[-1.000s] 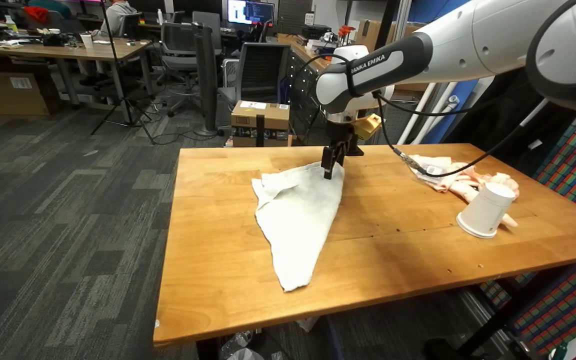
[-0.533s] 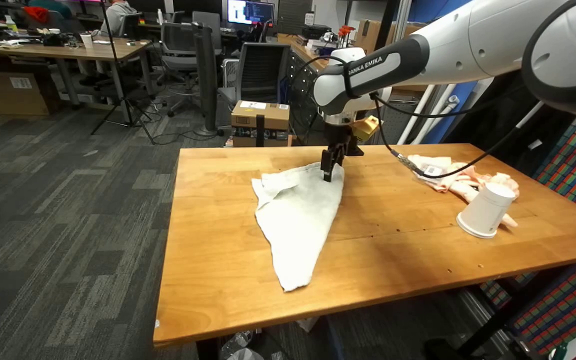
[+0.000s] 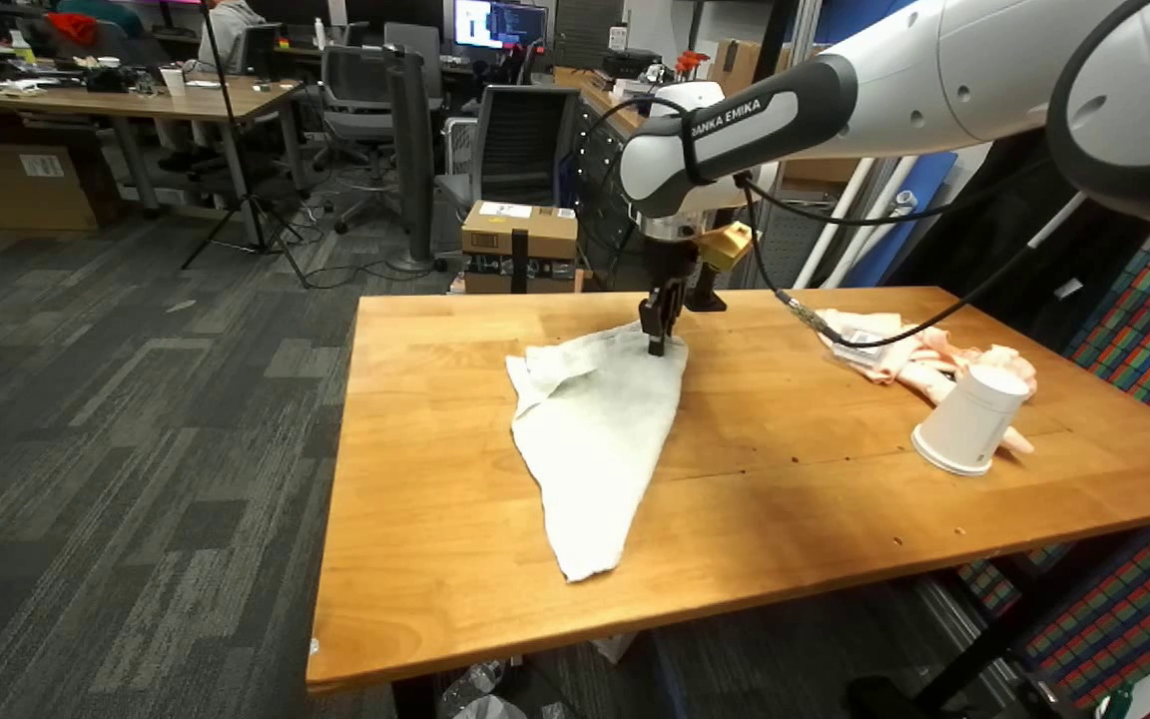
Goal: Fold the white towel
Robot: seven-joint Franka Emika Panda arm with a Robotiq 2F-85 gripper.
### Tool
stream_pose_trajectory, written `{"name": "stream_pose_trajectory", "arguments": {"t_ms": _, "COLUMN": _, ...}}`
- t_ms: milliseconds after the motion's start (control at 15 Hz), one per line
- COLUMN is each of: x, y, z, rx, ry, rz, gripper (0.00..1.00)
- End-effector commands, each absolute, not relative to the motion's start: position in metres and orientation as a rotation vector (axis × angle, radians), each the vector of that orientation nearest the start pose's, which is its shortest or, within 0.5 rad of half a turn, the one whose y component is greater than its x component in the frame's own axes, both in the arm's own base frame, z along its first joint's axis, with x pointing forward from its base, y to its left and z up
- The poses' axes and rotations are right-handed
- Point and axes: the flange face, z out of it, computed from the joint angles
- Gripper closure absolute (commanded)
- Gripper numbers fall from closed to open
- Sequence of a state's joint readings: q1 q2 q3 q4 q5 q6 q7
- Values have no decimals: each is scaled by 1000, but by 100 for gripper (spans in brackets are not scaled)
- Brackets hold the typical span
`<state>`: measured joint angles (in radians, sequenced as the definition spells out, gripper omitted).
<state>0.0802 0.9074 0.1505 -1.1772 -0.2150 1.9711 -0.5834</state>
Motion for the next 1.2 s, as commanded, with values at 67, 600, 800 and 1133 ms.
{"name": "stream_pose_trajectory", "arguments": {"t_ms": 67, "x": 725, "y": 138, "z": 254, "rx": -2904, "ry": -1330, "rz": 175, "gripper": 100}}
{"name": "stream_pose_trajectory", "arguments": {"t_ms": 600, "x": 689, "y": 161, "z": 294, "rx": -2995, "ry": -1273, "rz": 94, "gripper": 98}}
{"name": "stream_pose_trajectory", "arguments": {"t_ms": 800, "x": 667, "y": 180, "z": 319, "rx": -3045, "ry": -1234, "rz": 20, "gripper": 98}}
{"name": "stream_pose_trajectory", "arguments": {"t_ms": 1133, "x": 618, "y": 211, "z": 345, "rx": -3108, "ry": -1232, "rz": -99, "gripper": 98}}
